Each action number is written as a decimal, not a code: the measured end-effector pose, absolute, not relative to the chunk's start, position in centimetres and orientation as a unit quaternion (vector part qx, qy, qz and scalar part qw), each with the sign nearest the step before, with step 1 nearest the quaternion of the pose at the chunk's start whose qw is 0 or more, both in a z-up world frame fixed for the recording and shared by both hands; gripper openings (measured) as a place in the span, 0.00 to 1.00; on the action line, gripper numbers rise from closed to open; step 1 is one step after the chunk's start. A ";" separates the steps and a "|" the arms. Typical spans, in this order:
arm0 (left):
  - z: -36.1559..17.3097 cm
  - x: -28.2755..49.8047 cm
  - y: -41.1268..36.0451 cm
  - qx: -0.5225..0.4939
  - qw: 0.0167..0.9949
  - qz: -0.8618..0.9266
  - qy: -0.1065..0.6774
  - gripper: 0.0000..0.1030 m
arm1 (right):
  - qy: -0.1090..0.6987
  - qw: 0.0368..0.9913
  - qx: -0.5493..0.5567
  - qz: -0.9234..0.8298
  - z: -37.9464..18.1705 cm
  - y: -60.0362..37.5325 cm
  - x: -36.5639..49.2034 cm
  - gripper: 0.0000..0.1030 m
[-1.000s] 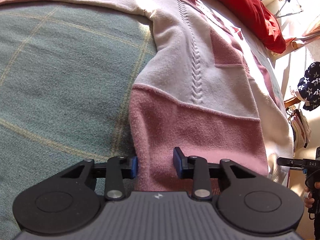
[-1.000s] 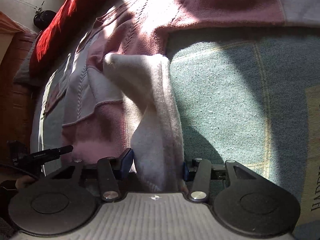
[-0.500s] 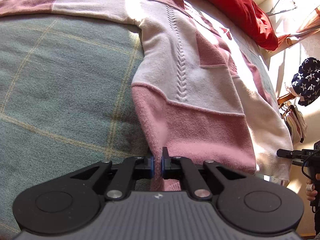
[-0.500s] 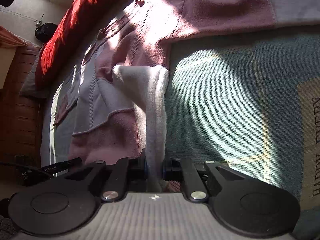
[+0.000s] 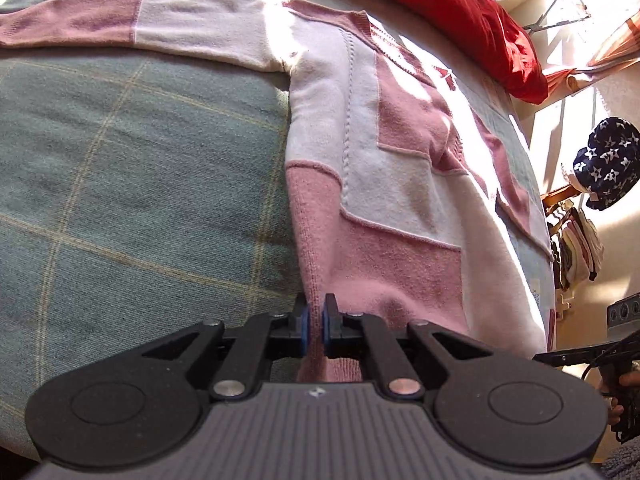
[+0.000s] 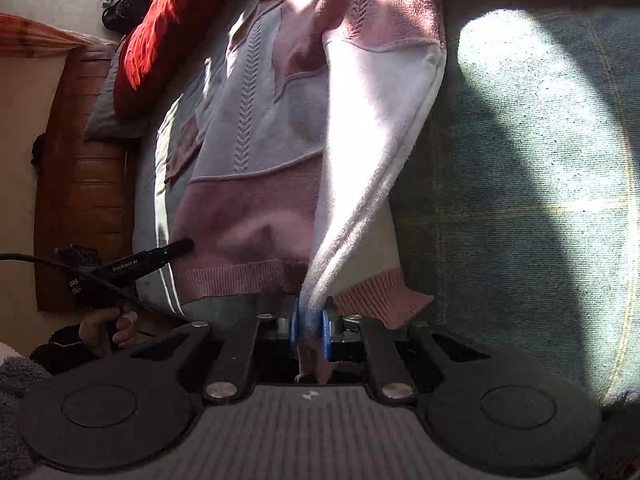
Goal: Fold clothes
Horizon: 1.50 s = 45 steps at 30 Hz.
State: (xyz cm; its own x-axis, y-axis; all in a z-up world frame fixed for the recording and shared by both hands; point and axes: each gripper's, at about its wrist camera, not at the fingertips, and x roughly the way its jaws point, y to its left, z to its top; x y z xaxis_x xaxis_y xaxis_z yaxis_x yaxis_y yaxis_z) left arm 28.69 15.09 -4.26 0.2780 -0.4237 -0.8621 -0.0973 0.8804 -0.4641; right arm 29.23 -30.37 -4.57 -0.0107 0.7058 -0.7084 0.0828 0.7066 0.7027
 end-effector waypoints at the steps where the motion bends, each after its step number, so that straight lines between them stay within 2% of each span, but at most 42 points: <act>1: -5.5 28.7 15.0 -0.218 0.757 -0.103 0.607 0.05 | 0.677 0.636 0.289 0.231 -5.5 -30.3 28.9 0.17; 2: -6.6 28.7 14.9 -0.213 0.749 -0.097 0.620 0.08 | 0.684 0.634 0.285 0.221 -6.2 -30.3 28.8 0.18; 3: -7.5 28.5 14.7 -0.205 0.745 -0.091 0.628 0.19 | 0.688 0.634 0.283 0.211 -6.7 -30.4 28.6 0.18; 7: -9.3 27.4 14.2 -0.197 0.742 -0.093 0.634 0.40 | 0.692 0.639 0.272 0.199 -6.9 -30.3 28.3 0.26; 9: -9.4 26.9 14.2 -0.219 0.746 -0.107 0.620 0.64 | 0.693 0.642 0.262 0.199 -6.8 -30.0 28.3 0.29; 11: -9.3 26.6 13.8 -0.223 0.749 -0.115 0.613 0.78 | 0.693 0.645 0.255 0.197 -6.7 -29.8 28.4 0.30; 12: -9.1 26.5 13.5 -0.215 0.752 -0.117 0.612 0.81 | 0.691 0.648 0.254 0.196 -6.8 -29.7 28.6 0.30; 14: -8.6 26.3 13.0 -0.189 0.759 -0.119 0.611 0.79 | 0.685 0.655 0.255 0.193 -6.7 -29.9 29.0 0.30; 16: -7.7 26.4 12.9 -0.178 0.765 -0.119 0.607 0.73 | 0.674 0.666 0.258 0.190 -6.4 -30.3 29.5 0.30; 18: -6.5 26.9 13.6 -0.194 0.774 -0.123 0.590 0.53 | 0.665 0.674 0.261 0.186 -6.1 -30.9 30.0 0.35; 19: -5.9 27.5 14.0 -0.201 0.779 -0.124 0.581 0.51 | 0.661 0.679 0.262 0.183 -6.0 -31.2 30.3 0.36; 26: -3.4 35.9 17.1 -0.247 0.820 -0.119 0.503 0.51 | 0.630 0.706 0.275 0.168 -5.8 -32.4 32.7 0.38; 31: -5.6 42.8 17.3 -0.262 0.828 -0.106 0.485 0.52 | 0.606 0.725 0.281 0.169 -5.7 -32.2 35.1 0.41; 37: -10.4 47.0 17.9 -0.318 0.808 -0.078 0.490 0.52 | 0.579 0.740 0.300 0.164 -6.2 -32.7 38.0 0.46; 40: -11.0 47.7 17.5 -0.294 0.820 -0.058 0.488 0.44 | 0.583 0.737 0.301 0.159 -6.8 -32.7 38.3 0.47; 41: -10.8 48.0 17.1 -0.271 0.829 -0.049 0.487 0.35 | 0.585 0.737 0.299 0.157 -6.9 -32.7 38.2 0.47; 45: -10.1 48.2 16.6 -0.232 0.837 -0.044 0.494 0.35 | 0.593 0.735 0.291 0.152 -7.3 -32.5 38.0 0.47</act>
State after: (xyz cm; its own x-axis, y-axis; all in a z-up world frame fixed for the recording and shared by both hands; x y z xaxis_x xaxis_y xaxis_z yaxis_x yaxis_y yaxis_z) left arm 48.21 16.56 -10.11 0.5084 -0.3030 -0.8060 -0.1549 0.8886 -0.4317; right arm 38.01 -32.46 -7.26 0.2506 0.5692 -0.7831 0.1212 0.7841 0.6087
